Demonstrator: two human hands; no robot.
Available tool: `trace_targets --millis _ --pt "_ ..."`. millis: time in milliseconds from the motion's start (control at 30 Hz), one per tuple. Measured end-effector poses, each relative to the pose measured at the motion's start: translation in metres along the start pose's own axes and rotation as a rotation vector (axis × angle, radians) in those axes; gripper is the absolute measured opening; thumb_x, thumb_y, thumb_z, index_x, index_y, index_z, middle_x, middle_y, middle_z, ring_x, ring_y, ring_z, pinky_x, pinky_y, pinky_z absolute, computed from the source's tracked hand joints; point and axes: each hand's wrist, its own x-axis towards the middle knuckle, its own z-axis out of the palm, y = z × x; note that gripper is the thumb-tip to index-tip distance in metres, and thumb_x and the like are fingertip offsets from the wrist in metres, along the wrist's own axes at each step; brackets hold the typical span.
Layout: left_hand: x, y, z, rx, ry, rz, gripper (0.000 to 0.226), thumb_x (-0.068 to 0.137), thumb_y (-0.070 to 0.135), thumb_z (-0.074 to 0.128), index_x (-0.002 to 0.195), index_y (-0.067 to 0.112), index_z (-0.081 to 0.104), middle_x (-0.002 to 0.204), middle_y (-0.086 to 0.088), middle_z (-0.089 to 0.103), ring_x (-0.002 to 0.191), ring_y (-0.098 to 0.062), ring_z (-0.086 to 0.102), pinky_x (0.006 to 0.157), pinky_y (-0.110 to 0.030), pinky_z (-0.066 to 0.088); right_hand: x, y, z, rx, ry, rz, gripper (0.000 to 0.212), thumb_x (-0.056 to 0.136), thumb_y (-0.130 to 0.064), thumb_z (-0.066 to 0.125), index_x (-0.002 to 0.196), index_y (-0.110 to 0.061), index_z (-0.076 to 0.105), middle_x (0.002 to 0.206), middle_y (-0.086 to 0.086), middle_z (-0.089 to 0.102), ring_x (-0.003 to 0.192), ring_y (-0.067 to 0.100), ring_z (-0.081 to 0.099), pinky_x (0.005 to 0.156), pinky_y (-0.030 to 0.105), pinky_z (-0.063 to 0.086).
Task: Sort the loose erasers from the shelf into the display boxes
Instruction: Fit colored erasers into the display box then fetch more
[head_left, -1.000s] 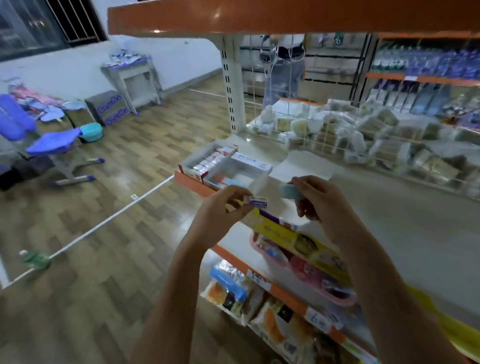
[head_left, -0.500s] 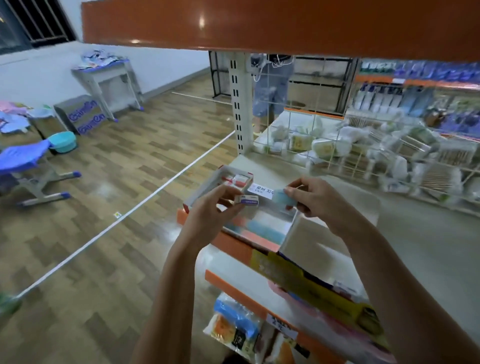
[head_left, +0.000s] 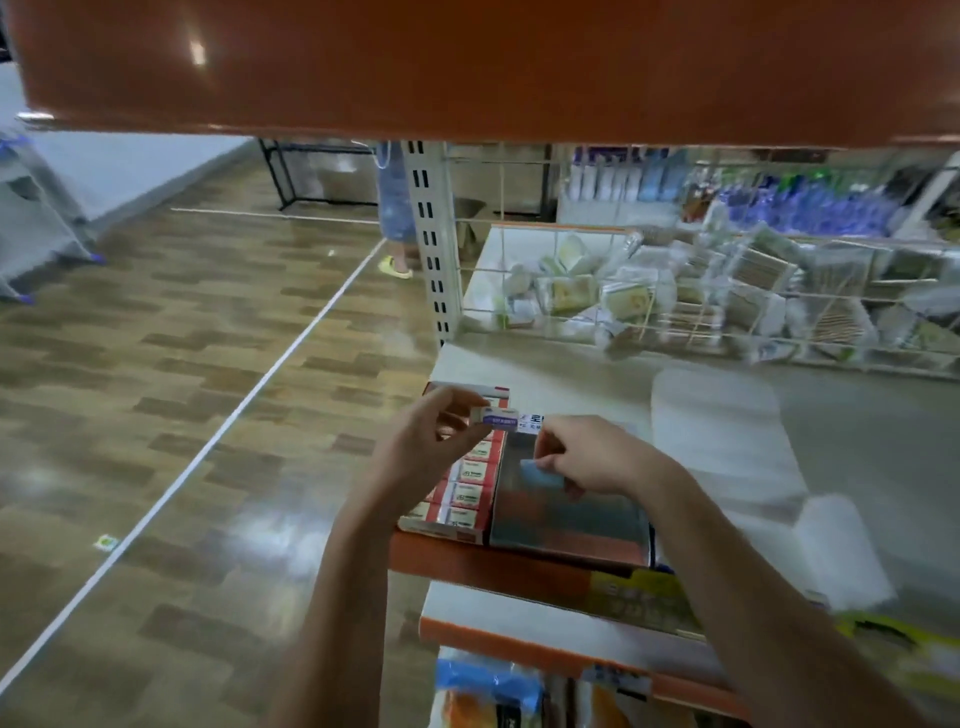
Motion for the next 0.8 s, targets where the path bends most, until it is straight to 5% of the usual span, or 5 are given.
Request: trace_targets --millis 200,367,600,800 --pt "0.011 -0.005 0.002 -0.046 -0.056 0.018 0.026 0.083 0.025 0.068 0.092 0.046 0.055 0.092 0.018 0.063 0.085 0.004 0.059 0.077 -0.026 0.054 0.001 -0.004 0.012 -0.032 0.096 0.004 0.007 0.092 -0.015 0.055 0.097 -0.020 0.059 0.101 0.000 0.063 0.077 0.008 0.057 0.062 0.018 0.044" --pt "0.011 -0.006 -0.002 -0.042 -0.097 0.008 0.019 0.079 0.038 0.063 0.092 0.049 0.054 0.093 0.021 0.062 0.086 0.008 0.058 0.077 -0.024 0.053 0.001 -0.005 0.029 -0.010 0.186 0.002 0.022 0.090 -0.014 0.057 0.110 -0.024 0.062 0.115 -0.002 0.062 0.103 0.011 0.057 0.089 0.027 0.047" --pt "0.010 -0.014 -0.002 -0.064 -0.117 0.013 0.019 0.079 0.036 0.063 0.096 0.041 0.057 0.095 0.018 0.063 0.089 0.003 0.060 0.081 -0.029 0.055 0.002 0.000 0.039 -0.009 0.279 0.002 0.014 0.089 -0.019 0.060 0.101 -0.026 0.061 0.105 -0.007 0.061 0.089 0.002 0.050 0.072 0.012 0.036" --pt "0.018 -0.005 0.007 -0.052 -0.125 0.038 0.023 0.081 0.032 0.064 0.092 0.049 0.054 0.092 0.027 0.060 0.089 0.008 0.058 0.077 -0.024 0.053 -0.001 0.000 0.044 -0.065 0.312 -0.016 0.018 0.088 -0.024 0.060 0.106 -0.026 0.061 0.106 -0.007 0.055 0.091 0.005 0.050 0.077 0.016 0.040"
